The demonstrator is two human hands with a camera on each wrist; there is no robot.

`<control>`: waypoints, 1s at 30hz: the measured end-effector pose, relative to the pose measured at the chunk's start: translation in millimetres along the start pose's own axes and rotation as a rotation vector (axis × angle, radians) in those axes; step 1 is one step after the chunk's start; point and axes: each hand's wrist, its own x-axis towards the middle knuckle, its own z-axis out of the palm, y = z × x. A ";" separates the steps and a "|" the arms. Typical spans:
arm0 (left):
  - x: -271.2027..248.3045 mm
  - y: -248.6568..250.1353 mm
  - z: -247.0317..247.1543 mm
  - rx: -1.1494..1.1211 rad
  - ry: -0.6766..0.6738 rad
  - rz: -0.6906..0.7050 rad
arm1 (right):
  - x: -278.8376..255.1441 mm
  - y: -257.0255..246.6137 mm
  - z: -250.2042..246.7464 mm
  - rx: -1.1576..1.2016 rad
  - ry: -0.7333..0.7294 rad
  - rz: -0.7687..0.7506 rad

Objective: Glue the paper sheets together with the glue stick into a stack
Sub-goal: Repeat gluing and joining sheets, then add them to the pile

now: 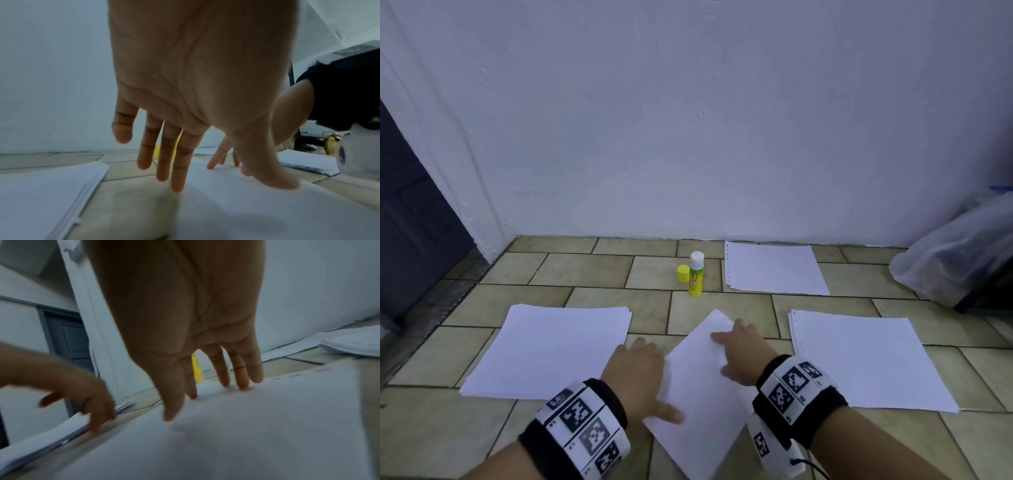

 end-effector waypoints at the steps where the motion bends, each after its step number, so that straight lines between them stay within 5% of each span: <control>1: 1.8 1.9 -2.2 -0.024 0.045 0.008 | 0.3 -6.1 2.3 0.029 0.007 -0.035; 4: 11.9 6.4 -0.5 -0.099 0.093 0.038 | 2.5 -25.3 11.3 0.116 -0.020 -0.148; 8: 20.9 6.4 8.0 -0.176 -0.050 0.043 | 8.4 -29.2 15.6 0.192 -0.026 -0.241; 15: 22.6 1.8 14.3 -0.107 -0.099 0.055 | 4.8 22.7 11.8 0.332 0.028 -0.055; 21: 21.4 5.5 10.9 -0.058 -0.089 0.026 | -4.2 18.3 9.7 0.174 -0.006 -0.045; 25: 15.3 16.6 14.4 -0.079 -0.037 -0.128 | -19.0 -4.4 10.4 -0.029 0.129 0.009; 30: 7.4 20.1 7.9 -0.080 0.012 -0.227 | -33.2 -16.4 23.1 -0.035 0.008 -0.037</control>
